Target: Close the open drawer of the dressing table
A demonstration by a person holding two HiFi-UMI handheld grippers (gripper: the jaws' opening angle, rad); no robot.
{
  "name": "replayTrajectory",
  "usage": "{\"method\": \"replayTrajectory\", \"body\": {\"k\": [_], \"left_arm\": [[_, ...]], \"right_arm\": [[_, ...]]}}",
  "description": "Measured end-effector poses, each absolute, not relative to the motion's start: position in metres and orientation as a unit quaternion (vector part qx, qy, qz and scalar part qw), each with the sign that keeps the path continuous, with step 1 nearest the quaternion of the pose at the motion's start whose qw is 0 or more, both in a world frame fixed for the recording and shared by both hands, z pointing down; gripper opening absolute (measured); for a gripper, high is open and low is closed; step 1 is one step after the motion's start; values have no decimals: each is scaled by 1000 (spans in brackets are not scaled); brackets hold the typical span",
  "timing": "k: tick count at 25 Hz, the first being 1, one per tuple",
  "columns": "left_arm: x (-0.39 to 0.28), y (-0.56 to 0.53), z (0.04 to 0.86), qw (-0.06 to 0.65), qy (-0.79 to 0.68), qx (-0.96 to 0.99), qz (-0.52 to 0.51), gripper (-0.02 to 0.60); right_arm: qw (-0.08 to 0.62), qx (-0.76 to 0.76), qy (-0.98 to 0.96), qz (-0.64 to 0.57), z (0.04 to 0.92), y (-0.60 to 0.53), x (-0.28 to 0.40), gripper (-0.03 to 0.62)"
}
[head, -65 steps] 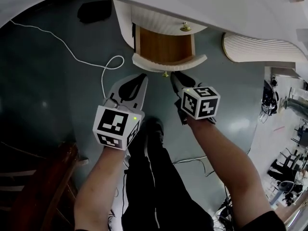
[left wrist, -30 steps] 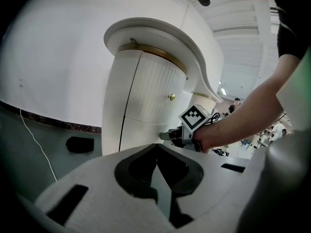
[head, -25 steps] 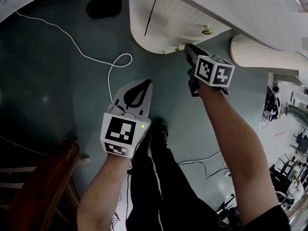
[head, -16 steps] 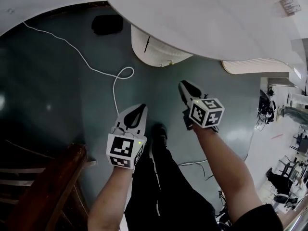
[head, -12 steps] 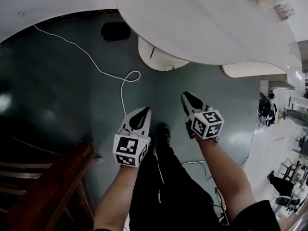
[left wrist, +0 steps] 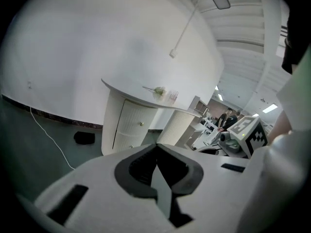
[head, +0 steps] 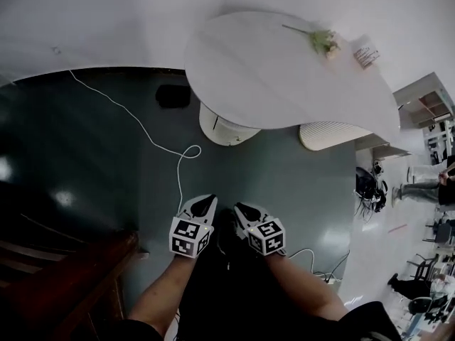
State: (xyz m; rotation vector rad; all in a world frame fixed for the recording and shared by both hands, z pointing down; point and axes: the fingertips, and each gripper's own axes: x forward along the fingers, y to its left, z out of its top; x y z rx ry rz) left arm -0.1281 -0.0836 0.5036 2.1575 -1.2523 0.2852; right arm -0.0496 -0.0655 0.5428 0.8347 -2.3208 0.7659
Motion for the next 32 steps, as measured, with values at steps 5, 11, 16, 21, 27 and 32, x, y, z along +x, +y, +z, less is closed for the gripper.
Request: {"method": "replayTrajectory", "body": {"k": [5, 11, 16, 21, 27, 32], "left_arm": [[-135, -83, 452, 311, -455, 825, 126, 9], [-137, -82, 409, 299, -464, 825, 119, 9], [-117, -90, 350, 267, -461, 841, 92, 9], [-96, -94, 290, 208, -464, 856, 89, 9], [-62, -103, 225, 158, -492, 853, 77, 9], [1, -107, 193, 144, -505, 849, 64, 9]], "right_arm": [[280, 305, -874, 253, 479, -60, -40, 26], [253, 328, -882, 223, 412, -55, -8, 23], [225, 350, -891, 179, 350, -67, 25, 6], [170, 350, -906, 168, 298, -73, 53, 5], [90, 351, -924, 124, 218, -89, 105, 5], [33, 351, -931, 100, 169, -107, 183, 3]]}}
